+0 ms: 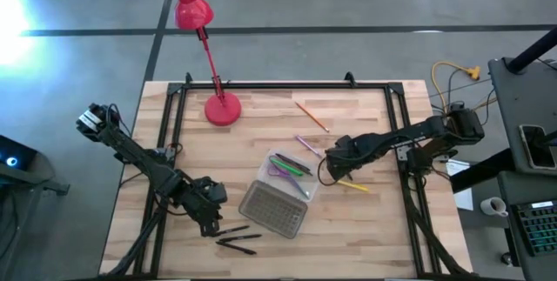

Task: Pick & place school supplies into a supply box
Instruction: Put the black pen into the supply box

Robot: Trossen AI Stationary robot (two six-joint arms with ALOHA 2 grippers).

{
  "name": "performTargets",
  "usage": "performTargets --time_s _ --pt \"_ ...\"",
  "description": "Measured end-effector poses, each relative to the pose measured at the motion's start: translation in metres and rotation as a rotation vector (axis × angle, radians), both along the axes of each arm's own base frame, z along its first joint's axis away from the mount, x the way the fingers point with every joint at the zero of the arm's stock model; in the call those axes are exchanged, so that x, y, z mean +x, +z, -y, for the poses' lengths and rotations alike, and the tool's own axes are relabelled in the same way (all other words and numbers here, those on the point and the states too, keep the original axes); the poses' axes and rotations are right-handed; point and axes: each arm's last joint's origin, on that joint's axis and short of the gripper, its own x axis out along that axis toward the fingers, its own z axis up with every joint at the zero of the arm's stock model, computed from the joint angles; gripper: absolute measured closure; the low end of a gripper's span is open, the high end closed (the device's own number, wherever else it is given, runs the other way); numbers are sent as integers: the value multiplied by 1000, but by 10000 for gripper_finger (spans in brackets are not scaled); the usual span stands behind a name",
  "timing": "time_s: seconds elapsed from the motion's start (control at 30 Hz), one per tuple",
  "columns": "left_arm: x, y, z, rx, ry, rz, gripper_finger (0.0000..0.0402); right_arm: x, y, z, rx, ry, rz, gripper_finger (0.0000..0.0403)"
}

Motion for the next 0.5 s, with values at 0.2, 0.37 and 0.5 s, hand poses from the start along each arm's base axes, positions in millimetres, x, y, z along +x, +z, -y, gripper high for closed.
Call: performTargets --time_s 0.2,0.37,0.5 --pt "0 0 0 9 -17 3 254 1 0 -1 0 37 2 289" --pt "0 0 0 10 -18 4 254 3 3 -2 2 80 9 295" --pt "0 -1 0 20 -34 6 254 5 3 -2 0 96 19 299"
